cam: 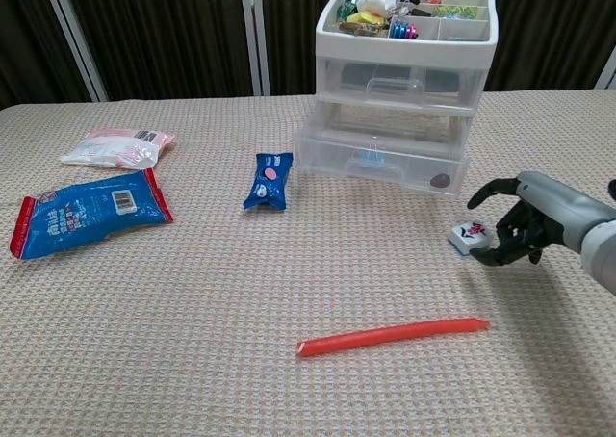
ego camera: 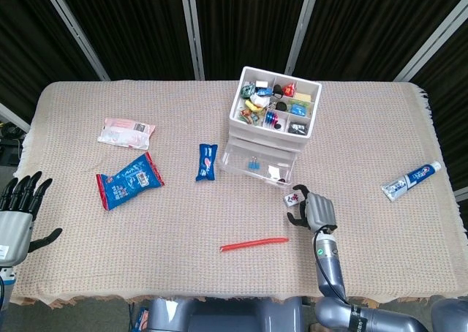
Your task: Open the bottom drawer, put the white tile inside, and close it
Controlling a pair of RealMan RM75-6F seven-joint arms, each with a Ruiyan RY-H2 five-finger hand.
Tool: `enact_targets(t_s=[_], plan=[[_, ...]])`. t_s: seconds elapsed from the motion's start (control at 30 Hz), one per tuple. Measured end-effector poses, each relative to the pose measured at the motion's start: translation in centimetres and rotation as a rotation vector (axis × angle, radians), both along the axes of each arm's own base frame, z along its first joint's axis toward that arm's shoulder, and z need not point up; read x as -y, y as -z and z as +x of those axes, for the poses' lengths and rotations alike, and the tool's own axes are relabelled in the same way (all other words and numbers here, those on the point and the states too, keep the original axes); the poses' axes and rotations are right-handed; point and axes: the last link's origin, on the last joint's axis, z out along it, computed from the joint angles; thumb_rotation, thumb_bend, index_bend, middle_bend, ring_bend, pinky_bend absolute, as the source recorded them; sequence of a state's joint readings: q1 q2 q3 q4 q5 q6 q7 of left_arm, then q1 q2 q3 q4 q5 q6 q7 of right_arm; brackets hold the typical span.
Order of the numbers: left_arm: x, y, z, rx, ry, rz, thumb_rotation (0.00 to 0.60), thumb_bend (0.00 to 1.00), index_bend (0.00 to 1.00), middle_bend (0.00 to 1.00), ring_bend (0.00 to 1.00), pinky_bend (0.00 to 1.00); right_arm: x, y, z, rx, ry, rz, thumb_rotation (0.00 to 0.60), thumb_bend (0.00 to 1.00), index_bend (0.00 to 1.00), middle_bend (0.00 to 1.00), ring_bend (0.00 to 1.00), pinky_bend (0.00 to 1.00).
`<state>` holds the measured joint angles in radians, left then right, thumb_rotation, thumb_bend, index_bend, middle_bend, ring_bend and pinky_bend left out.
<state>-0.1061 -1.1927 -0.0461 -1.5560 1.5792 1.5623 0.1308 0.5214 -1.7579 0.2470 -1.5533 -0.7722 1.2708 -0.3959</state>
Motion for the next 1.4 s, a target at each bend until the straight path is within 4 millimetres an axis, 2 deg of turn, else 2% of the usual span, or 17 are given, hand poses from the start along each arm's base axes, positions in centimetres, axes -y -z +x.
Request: enact_targets(t_s=[0.2,0.4,0.6,1.07,1.4], plan=[[0.0,0.0,0.0,0.001,-0.002,0.000,0.600,0.14,0.08,0.00,0.00,0.00,0.6,0.4,-0.5,-0.008,0.032,-0.007,0.600,0.25,0.28,0.83,0.80,0.60],[0.0,0.1,0.1,-0.002,-0.004,-0.004,0.600,0.14,0.08,0.00,0.00,0.00,0.9,0.5,-1.2,-0.018,0.049,-0.013,0.600,0.33,0.34,0.84,0.81,0.60],[-0.1,0.1,0.0,-0.003,-0.005,0.000,0.600,0.14,0.08,0.00,0.00,0.00,0.9,0.8,-1.7,-0.029,0.064,-0.021,0.600,0.34,0.34,0.84,0.81,0.60],[-0.1,0.1,0.1,0.000,-0.007,0.000,0.600,0.13,0.08,0.00,0.00,0.00,0.6,1.5,-1.6,-0.018,0.071,-0.011,0.600,0.34,0.20,0.84,0.81,0.60],[-0.1,0.1,0.0,-0.001,-0.010,0.000,0.600,0.14,0.08,0.00,0.00,0.00,0.4,2.1,-1.1,0.002,0.065,0.007,0.600,0.34,0.21,0.84,0.81,0.60]])
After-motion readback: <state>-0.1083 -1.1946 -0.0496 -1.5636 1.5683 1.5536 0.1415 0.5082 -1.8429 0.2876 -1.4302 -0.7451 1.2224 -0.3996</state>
